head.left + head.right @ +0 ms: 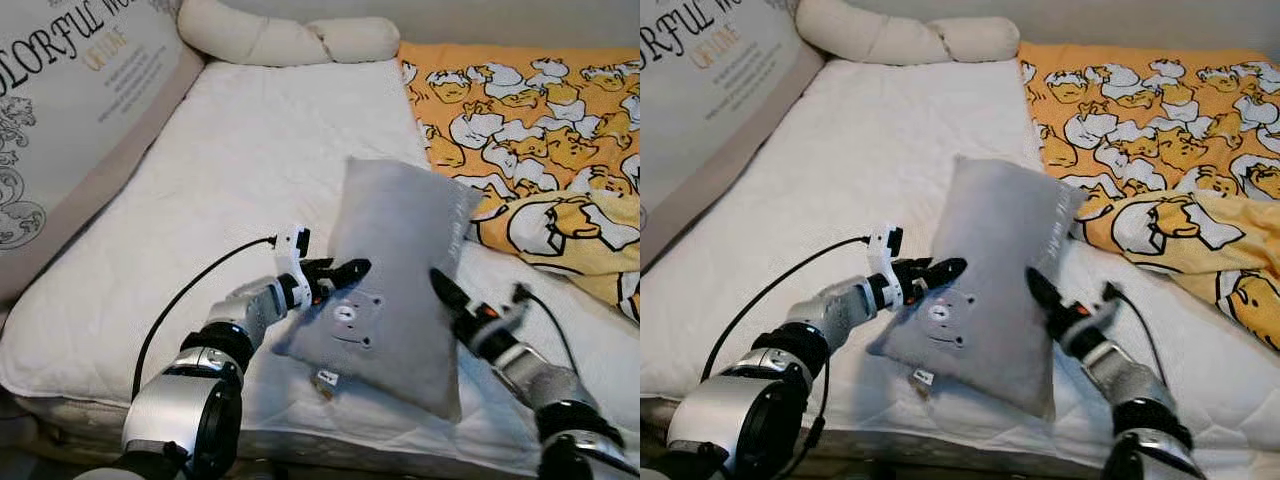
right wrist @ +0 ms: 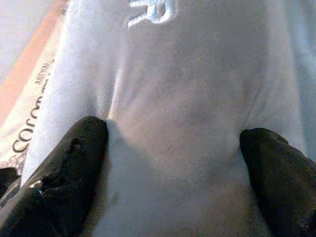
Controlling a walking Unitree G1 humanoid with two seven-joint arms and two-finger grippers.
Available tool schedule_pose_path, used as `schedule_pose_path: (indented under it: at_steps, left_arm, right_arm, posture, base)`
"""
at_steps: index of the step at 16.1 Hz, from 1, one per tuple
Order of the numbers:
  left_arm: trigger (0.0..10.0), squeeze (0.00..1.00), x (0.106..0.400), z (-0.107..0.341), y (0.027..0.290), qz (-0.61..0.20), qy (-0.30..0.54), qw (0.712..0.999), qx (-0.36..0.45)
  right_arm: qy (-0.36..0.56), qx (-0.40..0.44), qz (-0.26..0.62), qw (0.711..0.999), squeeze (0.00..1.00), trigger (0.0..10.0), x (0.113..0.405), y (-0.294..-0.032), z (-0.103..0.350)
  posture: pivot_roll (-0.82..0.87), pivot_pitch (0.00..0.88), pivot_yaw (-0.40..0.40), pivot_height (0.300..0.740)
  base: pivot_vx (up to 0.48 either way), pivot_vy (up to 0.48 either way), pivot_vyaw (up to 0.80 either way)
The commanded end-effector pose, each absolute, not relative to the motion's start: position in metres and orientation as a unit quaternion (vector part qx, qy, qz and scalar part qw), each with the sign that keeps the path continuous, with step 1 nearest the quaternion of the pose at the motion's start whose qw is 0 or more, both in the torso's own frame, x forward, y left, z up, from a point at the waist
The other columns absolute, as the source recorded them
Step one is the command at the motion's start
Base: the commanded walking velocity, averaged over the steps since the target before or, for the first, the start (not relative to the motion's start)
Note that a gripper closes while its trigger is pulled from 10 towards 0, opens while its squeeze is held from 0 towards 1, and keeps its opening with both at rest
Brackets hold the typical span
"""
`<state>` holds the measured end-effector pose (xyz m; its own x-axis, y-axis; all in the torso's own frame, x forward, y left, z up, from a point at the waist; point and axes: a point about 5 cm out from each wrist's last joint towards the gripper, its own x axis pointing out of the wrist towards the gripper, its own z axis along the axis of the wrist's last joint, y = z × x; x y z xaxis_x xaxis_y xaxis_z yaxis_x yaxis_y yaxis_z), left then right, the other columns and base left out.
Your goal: Clean up the room
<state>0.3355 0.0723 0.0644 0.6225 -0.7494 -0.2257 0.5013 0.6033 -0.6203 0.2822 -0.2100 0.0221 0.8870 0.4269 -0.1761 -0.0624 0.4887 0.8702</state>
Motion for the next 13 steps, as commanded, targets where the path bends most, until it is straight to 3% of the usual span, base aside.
schedule_pose_path:
  at_steps: [1,3,4,5,6,7,8,13]
  left_arm:
    - [10.0,1.00,0.334,0.064,0.067,-0.369,0.247,0.855,-0.269]
    - [10.0,1.00,0.327,0.059,0.060,-0.394,0.262,0.841,-0.263]
    - [10.0,1.00,0.326,0.058,0.059,-0.396,0.262,0.837,-0.272]
    - [4.7,1.00,0.326,0.058,0.059,-0.393,0.261,0.836,-0.281]
    - [0.0,0.95,0.327,0.059,0.060,-0.390,0.257,0.834,-0.292]
    - [0.0,0.20,0.327,0.060,0.060,-0.389,0.255,0.834,-0.298]
    - [0.0,0.00,0.329,0.061,0.062,-0.386,0.252,0.835,-0.303]
    - [0.0,0.00,0.333,0.066,0.067,-0.386,0.239,0.835,-0.311]
  right_arm:
    - [0.189,0.478,0.172,0.840,1.00,10.0,0.288,-0.198,0.028]
    - [0.181,0.450,0.177,0.856,1.00,10.0,0.295,-0.193,0.033]
    - [0.180,0.439,0.179,0.862,0.54,10.0,0.297,-0.192,0.035]
    - [0.179,0.432,0.173,0.867,0.00,3.6,0.299,-0.193,0.036]
    - [0.177,0.428,0.164,0.871,0.00,0.0,0.301,-0.195,0.037]
    - [0.176,0.428,0.162,0.872,0.00,0.0,0.302,-0.196,0.037]
    - [0.185,0.423,0.164,0.872,0.00,0.0,0.304,-0.193,0.038]
    - [0.164,0.412,0.169,0.880,0.00,0.0,0.317,-0.182,0.051]
  posture:
    - [-0.13,0.000,0.069,0.740]
    - [-0.13,0.000,0.068,0.740]
    - [-0.13,0.000,0.068,0.740]
    - [-0.12,0.000,0.066,0.740]
    - [-0.12,0.000,0.067,0.740]
    - [-0.12,0.000,0.067,0.740]
    - [-0.12,0.000,0.066,0.740]
    - [-0.12,0.000,0.068,0.740]
  base:
    - [0.000,0.000,0.00]
    - [0.000,0.000,0.00]
    - [0.000,0.000,0.00]
    - [0.000,0.000,0.00]
    - [0.000,0.000,0.00]
    - [0.000,0.000,0.00]
    - [0.000,0.000,0.00]
    - [0.000,0.000,0.00]
